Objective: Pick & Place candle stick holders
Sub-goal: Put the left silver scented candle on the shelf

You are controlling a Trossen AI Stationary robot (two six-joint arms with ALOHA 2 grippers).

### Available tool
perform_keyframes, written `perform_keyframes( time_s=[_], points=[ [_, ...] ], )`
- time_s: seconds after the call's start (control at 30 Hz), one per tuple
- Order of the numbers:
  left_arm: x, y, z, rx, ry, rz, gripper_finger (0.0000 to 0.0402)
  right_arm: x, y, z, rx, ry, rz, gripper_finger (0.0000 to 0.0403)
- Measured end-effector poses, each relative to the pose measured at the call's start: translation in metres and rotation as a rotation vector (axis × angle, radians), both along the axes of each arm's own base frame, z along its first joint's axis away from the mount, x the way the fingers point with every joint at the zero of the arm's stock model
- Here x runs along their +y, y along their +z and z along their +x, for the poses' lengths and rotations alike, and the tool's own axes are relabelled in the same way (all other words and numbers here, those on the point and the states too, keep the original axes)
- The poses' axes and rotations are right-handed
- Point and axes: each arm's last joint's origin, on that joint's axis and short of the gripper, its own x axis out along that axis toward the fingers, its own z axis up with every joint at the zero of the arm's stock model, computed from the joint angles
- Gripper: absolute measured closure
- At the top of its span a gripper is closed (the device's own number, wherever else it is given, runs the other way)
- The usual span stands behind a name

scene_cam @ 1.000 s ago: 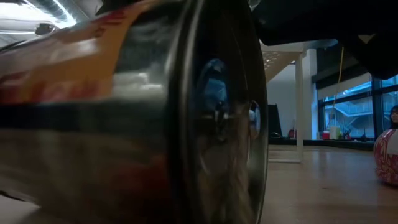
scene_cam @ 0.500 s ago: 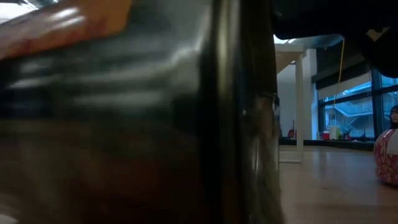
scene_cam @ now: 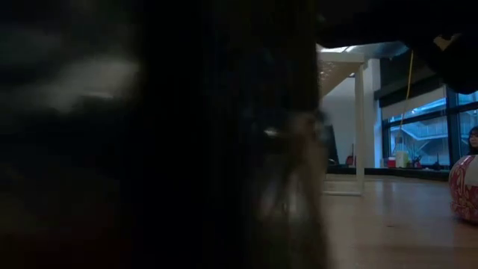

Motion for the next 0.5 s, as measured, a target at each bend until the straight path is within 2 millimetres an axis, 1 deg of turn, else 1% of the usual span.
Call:
perform_keyframes(
  time_s=[0.1, 0.2, 0.4, 0.5],
  points=[
    [-0.002, -0.008, 0.002, 0.004, -0.003, -0.005, 0.0021, 0.001, 0.000, -0.001, 0.000, 0.002, 0.000, 0.0387],
    [-0.002, -0.008, 0.002, -0.001, 0.008, -0.002, 0.0026, 0.001, 0.000, -0.001, 0.000, 0.002, 0.000, 0.0387],
    [0.000, 0.004, 0.001, -0.029, 0.090, -0.033, 0.0057, 0.001, 0.000, -0.001, 0.012, 0.017, 0.006, 0.0387],
    [0.000, 0.009, 0.000, -0.028, 0.124, -0.057, 0.0057, 0.002, 0.000, -0.002, 0.015, 0.023, 0.008, 0.0387]
  ],
)
